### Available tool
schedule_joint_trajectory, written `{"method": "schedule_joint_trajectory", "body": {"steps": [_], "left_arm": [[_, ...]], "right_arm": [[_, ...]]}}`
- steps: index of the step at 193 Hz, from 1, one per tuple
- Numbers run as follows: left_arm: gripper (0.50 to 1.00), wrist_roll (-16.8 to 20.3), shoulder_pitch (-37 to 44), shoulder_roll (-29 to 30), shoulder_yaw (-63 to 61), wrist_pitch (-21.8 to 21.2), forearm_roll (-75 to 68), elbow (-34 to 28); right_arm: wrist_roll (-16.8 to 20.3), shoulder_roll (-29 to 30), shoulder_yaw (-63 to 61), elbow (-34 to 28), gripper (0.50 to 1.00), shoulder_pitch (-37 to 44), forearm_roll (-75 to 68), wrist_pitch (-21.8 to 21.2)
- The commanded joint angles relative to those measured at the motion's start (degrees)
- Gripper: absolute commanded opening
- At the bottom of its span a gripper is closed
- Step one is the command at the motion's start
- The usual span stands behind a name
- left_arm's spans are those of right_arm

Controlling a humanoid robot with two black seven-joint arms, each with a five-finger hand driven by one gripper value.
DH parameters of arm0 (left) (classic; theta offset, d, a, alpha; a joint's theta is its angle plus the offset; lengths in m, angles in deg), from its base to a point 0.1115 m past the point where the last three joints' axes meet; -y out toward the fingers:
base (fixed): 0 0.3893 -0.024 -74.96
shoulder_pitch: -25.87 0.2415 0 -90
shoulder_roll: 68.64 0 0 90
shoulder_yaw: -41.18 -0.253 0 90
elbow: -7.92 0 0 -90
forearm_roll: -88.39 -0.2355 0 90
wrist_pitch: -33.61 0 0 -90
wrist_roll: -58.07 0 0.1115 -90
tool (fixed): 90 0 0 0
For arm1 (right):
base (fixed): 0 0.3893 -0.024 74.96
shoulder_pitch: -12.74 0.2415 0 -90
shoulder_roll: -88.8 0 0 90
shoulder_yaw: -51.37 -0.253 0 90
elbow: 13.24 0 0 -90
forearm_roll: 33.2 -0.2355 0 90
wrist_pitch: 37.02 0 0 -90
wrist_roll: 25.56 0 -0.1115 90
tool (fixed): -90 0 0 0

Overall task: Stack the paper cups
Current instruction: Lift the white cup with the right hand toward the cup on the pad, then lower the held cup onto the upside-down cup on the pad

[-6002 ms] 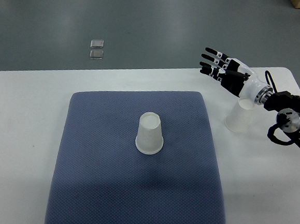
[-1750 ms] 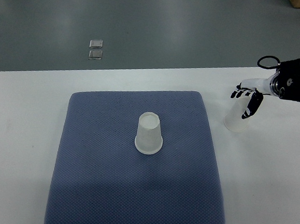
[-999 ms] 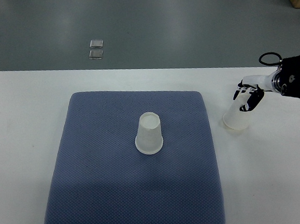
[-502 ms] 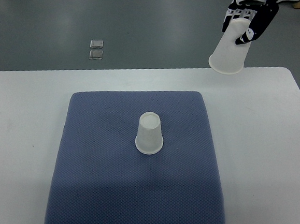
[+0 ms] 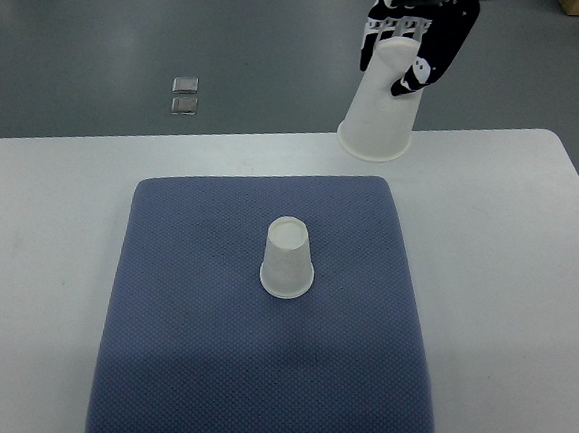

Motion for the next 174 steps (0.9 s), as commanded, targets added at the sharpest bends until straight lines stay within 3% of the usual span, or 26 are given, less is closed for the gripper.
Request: {"method": "schedule_joint_trajectory", "body": {"steps": [1, 19, 48, 174], "left_arm": [[1.000, 0.00, 0.01, 0.00, 0.00, -0.01, 0.00, -0.09], [1.000, 0.00, 0.01, 0.00, 0.00, -0.01, 0.00, -0.09], [1.000, 0.00, 0.01, 0.00, 0.00, -0.01, 0.00, -0.09], [1.000, 0.00, 0.01, 0.00, 0.00, -0.01, 0.00, -0.09]], "right_arm": [[-0.01, 3.09, -2.45, -0.36, 0.596, -1.43, -2.85, 1.55], [-0.01, 7.13, -2.80, -0.36, 0.599, -3.09, -4.61, 5.68], [-0.01, 11.44, -4.47, -0.36, 0.603, -5.47, -5.84, 8.41], [0.17, 14.78, -4.21, -0.36, 0.641, -12.06, -5.84, 13.86]]}}
